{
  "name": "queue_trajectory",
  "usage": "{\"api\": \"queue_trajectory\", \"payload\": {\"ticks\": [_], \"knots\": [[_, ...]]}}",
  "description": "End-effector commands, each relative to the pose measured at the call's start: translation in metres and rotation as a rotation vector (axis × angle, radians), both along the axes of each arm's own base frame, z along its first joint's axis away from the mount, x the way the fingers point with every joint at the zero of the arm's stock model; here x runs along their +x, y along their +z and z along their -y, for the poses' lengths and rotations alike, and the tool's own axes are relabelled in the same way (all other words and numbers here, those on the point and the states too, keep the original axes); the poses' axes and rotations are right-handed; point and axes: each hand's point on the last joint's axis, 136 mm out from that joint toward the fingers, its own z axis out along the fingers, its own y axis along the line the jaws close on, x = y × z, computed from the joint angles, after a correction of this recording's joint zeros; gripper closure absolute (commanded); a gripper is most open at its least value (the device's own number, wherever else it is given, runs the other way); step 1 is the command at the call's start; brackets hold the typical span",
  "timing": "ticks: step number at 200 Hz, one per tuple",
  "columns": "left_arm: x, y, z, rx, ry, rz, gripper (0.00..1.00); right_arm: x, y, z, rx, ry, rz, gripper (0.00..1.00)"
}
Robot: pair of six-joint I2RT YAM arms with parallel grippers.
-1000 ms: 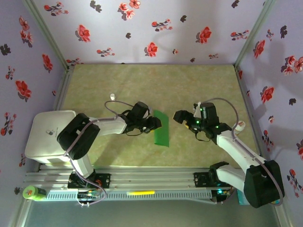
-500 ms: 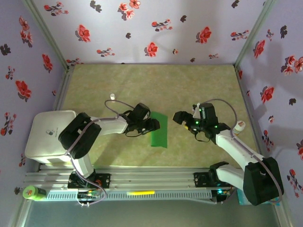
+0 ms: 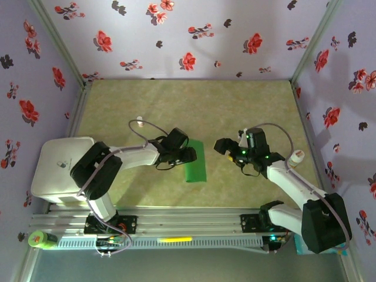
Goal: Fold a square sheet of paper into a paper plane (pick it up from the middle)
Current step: First fold the square sheet of paper in half at the center of the table.
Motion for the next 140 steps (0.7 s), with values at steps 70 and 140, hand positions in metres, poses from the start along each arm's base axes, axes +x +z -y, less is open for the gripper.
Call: {"api": "queue_trajectory", "payload": {"ticks": [70,140], "knots": [[-0.001,-0.002,-0.016,0.101,0.000,0.025,0.41,-0.001,-0.004,-0.013,0.025,0.034,-0.011,0.04],[0.000,-0.016,-0.028,0.176,0.042,-0.010,0.41,-0.002,-0.006,-0.016,0.023,0.047,-0.015,0.05]]}}
